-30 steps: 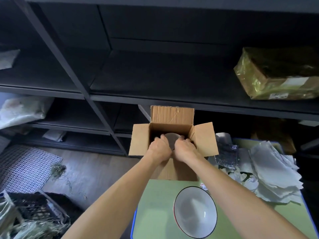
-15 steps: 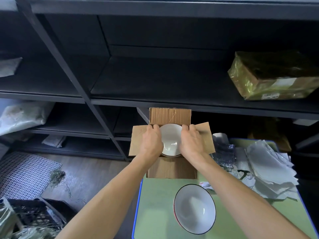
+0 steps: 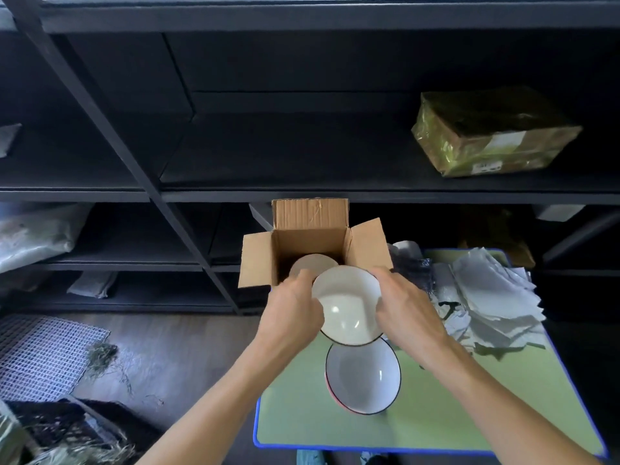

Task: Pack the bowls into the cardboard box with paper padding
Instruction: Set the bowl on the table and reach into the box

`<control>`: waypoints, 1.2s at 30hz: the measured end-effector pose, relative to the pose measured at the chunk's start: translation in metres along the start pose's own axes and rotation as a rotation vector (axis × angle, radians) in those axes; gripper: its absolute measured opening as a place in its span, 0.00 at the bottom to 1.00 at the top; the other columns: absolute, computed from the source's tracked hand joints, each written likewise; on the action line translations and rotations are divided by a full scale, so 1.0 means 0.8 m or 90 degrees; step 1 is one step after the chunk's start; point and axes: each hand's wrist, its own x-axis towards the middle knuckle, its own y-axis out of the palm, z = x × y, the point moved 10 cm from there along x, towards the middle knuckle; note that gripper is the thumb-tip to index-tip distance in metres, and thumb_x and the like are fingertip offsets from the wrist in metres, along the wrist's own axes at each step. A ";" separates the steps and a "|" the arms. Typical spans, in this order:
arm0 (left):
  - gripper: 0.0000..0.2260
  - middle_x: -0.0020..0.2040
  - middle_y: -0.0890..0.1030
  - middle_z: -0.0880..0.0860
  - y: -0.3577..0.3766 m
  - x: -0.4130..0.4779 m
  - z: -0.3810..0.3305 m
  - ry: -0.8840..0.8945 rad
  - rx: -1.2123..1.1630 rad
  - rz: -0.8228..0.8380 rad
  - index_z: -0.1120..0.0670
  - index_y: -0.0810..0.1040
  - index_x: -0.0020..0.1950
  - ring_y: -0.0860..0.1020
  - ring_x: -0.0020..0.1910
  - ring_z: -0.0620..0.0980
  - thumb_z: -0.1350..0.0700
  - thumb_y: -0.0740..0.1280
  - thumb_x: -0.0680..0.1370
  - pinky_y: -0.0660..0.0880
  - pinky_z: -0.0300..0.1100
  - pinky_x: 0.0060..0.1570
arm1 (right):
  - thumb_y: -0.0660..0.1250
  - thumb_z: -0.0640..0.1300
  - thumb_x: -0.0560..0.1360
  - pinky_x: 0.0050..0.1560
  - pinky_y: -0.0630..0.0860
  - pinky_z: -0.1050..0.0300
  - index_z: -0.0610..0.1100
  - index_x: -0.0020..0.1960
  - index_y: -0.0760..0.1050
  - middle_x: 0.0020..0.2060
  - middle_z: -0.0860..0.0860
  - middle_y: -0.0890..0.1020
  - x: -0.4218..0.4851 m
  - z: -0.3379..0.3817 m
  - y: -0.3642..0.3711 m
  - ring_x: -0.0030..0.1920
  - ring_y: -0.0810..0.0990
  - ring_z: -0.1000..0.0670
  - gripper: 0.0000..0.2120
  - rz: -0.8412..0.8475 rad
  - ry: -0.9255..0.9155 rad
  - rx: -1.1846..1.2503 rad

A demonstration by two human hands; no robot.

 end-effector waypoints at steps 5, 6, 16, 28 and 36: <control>0.15 0.55 0.76 0.50 0.065 -0.051 0.016 -0.049 -0.056 0.084 0.50 0.69 0.61 0.78 0.47 0.53 0.63 0.59 0.76 0.80 0.53 0.43 | 0.58 0.32 0.73 0.41 0.64 0.51 0.48 0.68 0.67 0.54 0.45 0.77 -0.052 -0.028 0.028 0.52 0.77 0.39 0.25 0.021 0.020 -0.018; 0.15 0.55 0.75 0.50 0.076 -0.056 0.018 -0.050 -0.051 0.098 0.51 0.69 0.61 0.78 0.47 0.54 0.63 0.58 0.76 0.80 0.54 0.43 | 0.58 0.31 0.73 0.41 0.63 0.51 0.48 0.68 0.67 0.55 0.45 0.77 -0.059 -0.034 0.036 0.53 0.77 0.39 0.25 0.030 0.026 -0.021; 0.12 0.51 0.72 0.55 0.131 -0.062 0.037 -0.055 0.033 0.157 0.55 0.67 0.58 0.77 0.45 0.60 0.64 0.58 0.76 0.80 0.56 0.43 | 0.60 0.32 0.72 0.38 0.63 0.53 0.46 0.67 0.66 0.53 0.46 0.70 -0.086 -0.051 0.075 0.43 0.77 0.40 0.25 0.063 0.036 -0.053; 0.12 0.55 0.72 0.55 0.127 -0.066 0.035 -0.048 0.182 0.124 0.55 0.68 0.62 0.77 0.45 0.62 0.52 0.59 0.82 0.73 0.51 0.43 | 0.76 0.32 0.58 0.25 0.60 0.58 0.41 0.51 0.76 0.39 0.47 0.73 -0.087 -0.049 0.083 0.31 0.76 0.46 0.22 0.067 -0.018 -0.143; 0.12 0.51 0.77 0.49 0.054 -0.029 -0.006 0.013 0.183 -0.090 0.50 0.74 0.61 0.79 0.43 0.55 0.48 0.58 0.82 0.72 0.46 0.40 | 0.63 0.39 0.77 0.41 0.77 0.53 0.44 0.61 0.73 0.50 0.49 0.73 -0.036 -0.005 0.039 0.51 0.76 0.46 0.14 0.035 -0.139 -0.065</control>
